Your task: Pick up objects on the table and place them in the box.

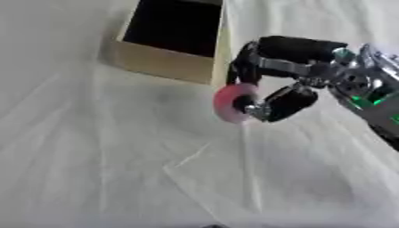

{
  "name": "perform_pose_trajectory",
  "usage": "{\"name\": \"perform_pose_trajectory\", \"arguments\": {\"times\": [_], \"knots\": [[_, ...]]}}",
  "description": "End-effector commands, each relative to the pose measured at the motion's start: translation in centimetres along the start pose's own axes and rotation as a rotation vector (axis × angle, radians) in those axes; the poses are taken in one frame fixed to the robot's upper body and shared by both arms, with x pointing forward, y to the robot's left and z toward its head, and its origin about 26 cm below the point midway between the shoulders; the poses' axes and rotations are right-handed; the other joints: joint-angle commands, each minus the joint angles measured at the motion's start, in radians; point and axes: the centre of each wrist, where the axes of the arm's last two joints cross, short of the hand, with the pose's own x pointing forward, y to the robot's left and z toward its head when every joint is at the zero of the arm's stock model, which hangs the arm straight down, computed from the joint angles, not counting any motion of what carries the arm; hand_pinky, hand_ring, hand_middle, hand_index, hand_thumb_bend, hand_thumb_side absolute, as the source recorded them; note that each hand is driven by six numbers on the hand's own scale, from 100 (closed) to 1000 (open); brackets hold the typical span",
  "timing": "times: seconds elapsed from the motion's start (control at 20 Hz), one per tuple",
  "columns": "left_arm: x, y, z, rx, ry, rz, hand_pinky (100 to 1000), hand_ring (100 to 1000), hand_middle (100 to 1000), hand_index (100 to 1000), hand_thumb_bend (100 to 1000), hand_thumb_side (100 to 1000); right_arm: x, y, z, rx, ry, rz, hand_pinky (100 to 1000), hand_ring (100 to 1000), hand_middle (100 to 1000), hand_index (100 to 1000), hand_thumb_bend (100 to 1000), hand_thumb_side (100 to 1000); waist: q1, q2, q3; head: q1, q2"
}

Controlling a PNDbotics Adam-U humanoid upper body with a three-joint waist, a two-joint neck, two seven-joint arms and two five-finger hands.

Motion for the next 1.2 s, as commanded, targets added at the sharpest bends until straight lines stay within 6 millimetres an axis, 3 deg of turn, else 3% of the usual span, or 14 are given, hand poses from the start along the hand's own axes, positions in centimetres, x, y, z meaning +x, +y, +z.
{"name": "perform_pose_trajectory", "arguments": {"times": [0.05, 0.3, 0.6, 0.9, 1.2], "knots": [[0.6, 0.4, -0.8, 0.000, -0.039, -0.005, 655, 747, 651, 824, 582, 815, 0.2, -2.5, 1.0, -0.072, 0.021, 0.063, 564, 493, 406, 640, 100, 100, 0.002, -0.021, -0.001, -0.003, -0.010], [0.8, 0.4, -1.0, -0.001, -0.049, -0.002, 655, 748, 651, 824, 583, 816, -0.4, -6.2, 0.2, -0.222, 0.076, 0.107, 569, 488, 400, 643, 100, 100, 0.001, -0.017, 0.003, -0.033, -0.033], [0.9, 0.1, -1.1, -0.009, -0.054, 0.011, 654, 748, 651, 824, 584, 816, -3.0, -9.4, -4.3, -0.371, 0.161, 0.130, 572, 486, 395, 640, 100, 100, 0.000, -0.008, 0.011, -0.076, -0.061], [1.1, -0.1, -1.3, -0.015, -0.059, 0.026, 654, 748, 651, 824, 582, 816, -5.5, -10.8, -8.8, -0.478, 0.248, 0.172, 573, 489, 398, 641, 100, 100, -0.002, 0.003, 0.032, -0.110, -0.080], [1.4, -0.5, -1.6, -0.019, -0.068, 0.046, 654, 749, 652, 824, 581, 815, -6.6, -9.7, -12.8, -0.481, 0.275, 0.170, 574, 487, 395, 640, 100, 100, -0.003, 0.011, 0.054, -0.130, -0.087]]}}
